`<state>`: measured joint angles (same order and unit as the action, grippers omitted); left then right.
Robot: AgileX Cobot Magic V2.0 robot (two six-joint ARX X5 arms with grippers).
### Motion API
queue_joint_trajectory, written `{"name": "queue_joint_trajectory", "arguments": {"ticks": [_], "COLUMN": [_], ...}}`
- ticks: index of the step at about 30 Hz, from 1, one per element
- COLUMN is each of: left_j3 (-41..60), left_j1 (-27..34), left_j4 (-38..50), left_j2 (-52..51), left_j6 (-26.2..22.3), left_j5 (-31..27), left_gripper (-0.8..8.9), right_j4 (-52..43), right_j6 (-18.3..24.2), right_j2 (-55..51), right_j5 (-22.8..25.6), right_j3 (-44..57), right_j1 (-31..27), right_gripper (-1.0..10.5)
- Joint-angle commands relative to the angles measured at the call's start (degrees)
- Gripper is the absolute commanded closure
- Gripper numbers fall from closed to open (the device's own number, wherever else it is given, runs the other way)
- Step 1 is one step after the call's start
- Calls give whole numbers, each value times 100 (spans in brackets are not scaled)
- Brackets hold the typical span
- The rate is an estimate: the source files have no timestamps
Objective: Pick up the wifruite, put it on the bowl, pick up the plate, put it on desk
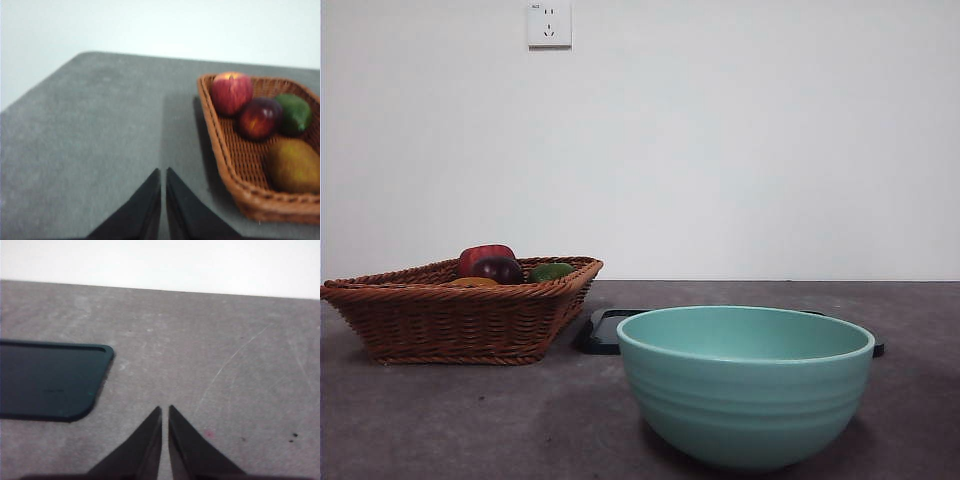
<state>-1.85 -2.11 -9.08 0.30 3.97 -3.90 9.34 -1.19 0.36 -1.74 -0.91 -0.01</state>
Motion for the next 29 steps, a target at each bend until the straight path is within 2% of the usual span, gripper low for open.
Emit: {"name": "queue_joint_trajectory", "arguments": {"ticks": [1,3,8,11,18,22,29], "left_j3": [116,111,-146,-389,-935,-1537,-2785], "left_j1": [11,11,-37,-144,-367,-555,-686], "left_j4": [168,168,153,118,133,-186,-752], "left_j2": [-11,-11,-11,11,415,793,1569], "left_j6": [28,162,879,984,1303,1320,1259], "left_j5": [-17,-9,114,162,144,238,505], "left_gripper": [799,799,798,798,798,798,798], "right_j4": [-77,-77,-72,-46,706,1088,1523], "right_j6": [-476,-608,-1423,-1773,-1991,-2107,-2177], "right_j2": [-13,-13,-13,-9,223,557,1307], "right_j5": [-149,-208,-164,-120,-125,-168,-1010], "right_j3": [28,24,-94,-310,-1340,-2022,-3112], "right_j1": [-2,0,0,4,44,81,155], "right_gripper": [930,934,936,936,936,936,936]}}
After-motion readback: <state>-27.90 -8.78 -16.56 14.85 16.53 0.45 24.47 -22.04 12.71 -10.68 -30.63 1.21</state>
